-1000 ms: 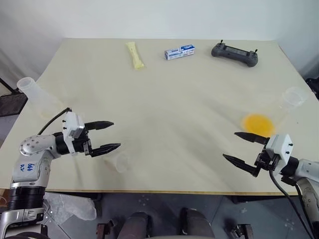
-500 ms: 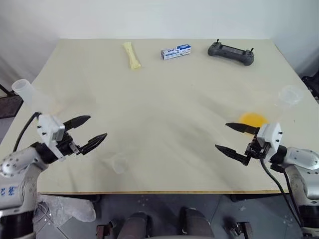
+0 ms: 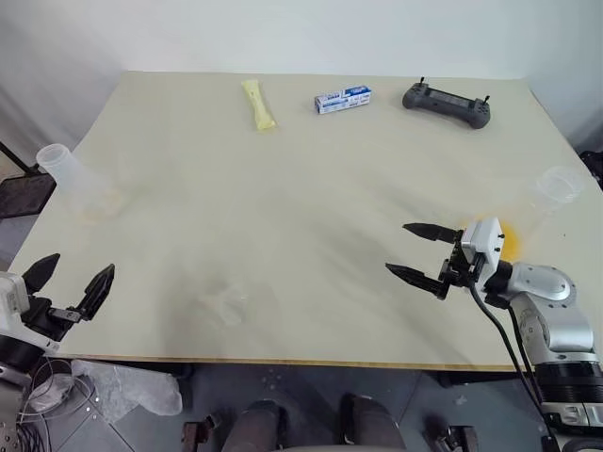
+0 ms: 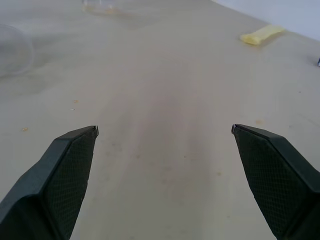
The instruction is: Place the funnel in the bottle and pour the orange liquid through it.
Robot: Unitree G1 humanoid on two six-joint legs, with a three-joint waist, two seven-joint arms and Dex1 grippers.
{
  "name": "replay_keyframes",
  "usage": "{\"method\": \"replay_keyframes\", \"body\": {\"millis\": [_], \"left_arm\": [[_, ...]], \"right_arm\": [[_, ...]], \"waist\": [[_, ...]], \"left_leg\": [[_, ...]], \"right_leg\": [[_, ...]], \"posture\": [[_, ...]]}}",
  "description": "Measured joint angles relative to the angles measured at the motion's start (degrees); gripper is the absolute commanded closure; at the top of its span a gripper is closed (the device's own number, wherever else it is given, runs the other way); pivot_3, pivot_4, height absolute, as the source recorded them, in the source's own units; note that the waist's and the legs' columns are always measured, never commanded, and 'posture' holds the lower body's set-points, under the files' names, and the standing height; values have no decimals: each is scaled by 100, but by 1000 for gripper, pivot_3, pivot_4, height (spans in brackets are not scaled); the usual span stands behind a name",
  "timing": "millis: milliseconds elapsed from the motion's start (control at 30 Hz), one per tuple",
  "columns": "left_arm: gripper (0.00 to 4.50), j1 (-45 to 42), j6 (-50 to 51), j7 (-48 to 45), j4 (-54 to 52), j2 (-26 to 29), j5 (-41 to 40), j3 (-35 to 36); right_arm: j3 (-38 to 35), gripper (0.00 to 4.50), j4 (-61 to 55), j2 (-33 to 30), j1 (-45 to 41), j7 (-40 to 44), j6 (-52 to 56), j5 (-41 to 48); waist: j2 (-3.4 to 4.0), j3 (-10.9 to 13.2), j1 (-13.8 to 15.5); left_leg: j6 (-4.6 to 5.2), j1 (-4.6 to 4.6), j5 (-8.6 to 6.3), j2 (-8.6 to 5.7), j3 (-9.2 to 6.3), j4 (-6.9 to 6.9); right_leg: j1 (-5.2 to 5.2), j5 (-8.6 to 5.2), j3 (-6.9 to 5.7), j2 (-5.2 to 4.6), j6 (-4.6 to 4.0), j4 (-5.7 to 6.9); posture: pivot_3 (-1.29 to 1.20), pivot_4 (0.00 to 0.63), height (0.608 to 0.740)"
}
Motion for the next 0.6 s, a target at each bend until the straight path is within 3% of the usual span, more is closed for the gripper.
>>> {"method": "replay_keyframes", "body": {"millis": [233,600], "left_arm": [[19,-1794,73,1808,1613,182,1316,-560],[19,-4128,-565,2120,4247,731,1892,-1376]], "right_arm": [[-10,0,-50,86,-14,-55,-38,-10],[-83,0,-229,102,183,-328,-52,-60]], "waist": [[-2,-1,-7],[-6,-1,-23]], "left_leg": [[-1,2,0,-6,0,2],[0,-4,0,-6,23,1]], "right_leg": [[-8,2,-26,10,3,36],[-39,2,-30,10,4,66]], "posture": [[0,150,740],[0,150,740]]}}
